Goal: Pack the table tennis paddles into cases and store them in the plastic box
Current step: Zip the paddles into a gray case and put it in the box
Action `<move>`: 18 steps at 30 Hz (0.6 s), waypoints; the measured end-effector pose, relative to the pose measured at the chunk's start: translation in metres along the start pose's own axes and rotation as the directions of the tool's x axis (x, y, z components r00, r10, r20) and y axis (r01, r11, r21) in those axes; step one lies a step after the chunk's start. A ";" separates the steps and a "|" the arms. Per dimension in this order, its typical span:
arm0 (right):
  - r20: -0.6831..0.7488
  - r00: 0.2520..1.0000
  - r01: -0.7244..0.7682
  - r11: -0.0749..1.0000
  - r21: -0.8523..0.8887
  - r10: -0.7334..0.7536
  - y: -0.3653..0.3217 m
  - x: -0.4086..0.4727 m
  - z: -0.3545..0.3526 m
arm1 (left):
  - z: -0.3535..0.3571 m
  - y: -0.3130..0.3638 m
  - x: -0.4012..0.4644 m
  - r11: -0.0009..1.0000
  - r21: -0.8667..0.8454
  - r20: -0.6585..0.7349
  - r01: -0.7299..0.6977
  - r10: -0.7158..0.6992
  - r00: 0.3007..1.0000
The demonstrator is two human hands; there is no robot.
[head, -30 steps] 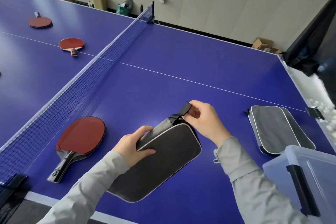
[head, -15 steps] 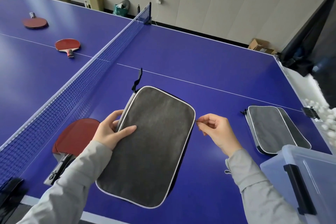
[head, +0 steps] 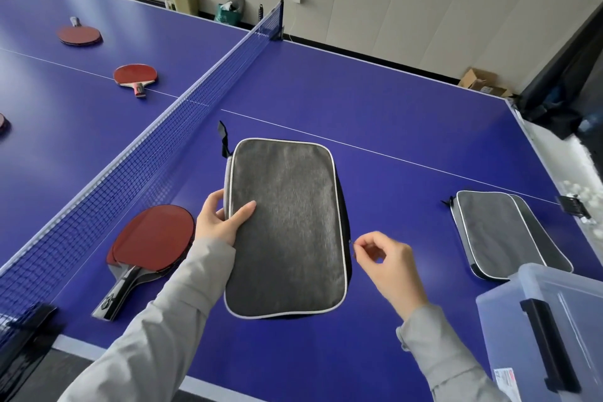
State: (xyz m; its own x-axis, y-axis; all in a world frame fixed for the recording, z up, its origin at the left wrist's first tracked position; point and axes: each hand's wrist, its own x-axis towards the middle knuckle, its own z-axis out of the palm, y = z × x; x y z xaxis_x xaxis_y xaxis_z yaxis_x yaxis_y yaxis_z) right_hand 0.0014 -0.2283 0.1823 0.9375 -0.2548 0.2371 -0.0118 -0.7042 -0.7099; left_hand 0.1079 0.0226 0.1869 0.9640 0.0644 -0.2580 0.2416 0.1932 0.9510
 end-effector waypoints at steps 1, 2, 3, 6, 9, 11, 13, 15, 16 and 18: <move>-0.013 1.000 0.000 1.000 -0.013 0.000 0.003 -0.007 0.002 | 0.001 -0.001 0.000 1.000 -0.007 -0.022 0.001 -0.001 1.000; -0.026 1.000 -0.011 1.000 -0.015 0.011 0.005 -0.015 0.005 | 0.001 -0.003 0.000 1.000 -0.015 -0.047 0.004 -0.005 0.999; -0.038 0.999 -0.029 1.000 -0.007 0.029 0.007 -0.022 0.007 | 0.002 -0.005 0.001 1.000 -0.024 -0.079 0.006 -0.008 0.997; -0.071 0.993 -0.086 0.995 0.041 0.089 0.009 -0.044 0.017 | 0.004 -0.012 0.002 1.000 -0.025 -0.174 0.013 -0.017 0.985; -0.086 0.986 -0.134 0.985 0.105 0.143 0.004 -0.062 0.029 | 0.011 -0.023 0.002 0.999 -0.021 -0.265 0.037 -0.042 0.963; -0.086 0.981 -0.159 0.975 0.158 0.174 -0.001 -0.070 0.036 | 0.017 -0.030 -0.001 0.997 -0.041 -0.332 0.063 -0.073 0.941; -0.087 0.977 -0.173 0.964 0.204 0.194 -0.007 -0.076 0.041 | 0.023 -0.037 -0.005 0.993 -0.080 -0.410 0.089 -0.114 0.905; -0.080 0.977 -0.175 0.957 0.231 0.198 -0.013 -0.081 0.047 | 0.030 -0.043 -0.010 0.991 -0.092 -0.486 0.095 -0.128 0.864; -0.070 0.977 -0.177 0.954 0.242 0.199 -0.017 -0.083 0.050 | 0.033 -0.046 -0.011 0.992 -0.094 -0.519 0.090 -0.125 0.845; -0.047 0.977 -0.187 0.945 0.268 0.206 -0.023 -0.088 0.056 | 0.039 -0.049 -0.014 0.991 -0.107 -0.563 0.081 -0.128 0.817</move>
State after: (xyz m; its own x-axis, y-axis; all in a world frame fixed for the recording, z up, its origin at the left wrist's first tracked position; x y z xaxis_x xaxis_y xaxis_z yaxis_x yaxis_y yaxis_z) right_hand -0.0615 -0.1525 0.1406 0.8973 -0.4258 0.1165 -0.0931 -0.4406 -0.8929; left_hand 0.0874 -0.0262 0.1506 0.6937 0.5790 -0.4284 0.3059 0.3016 0.9030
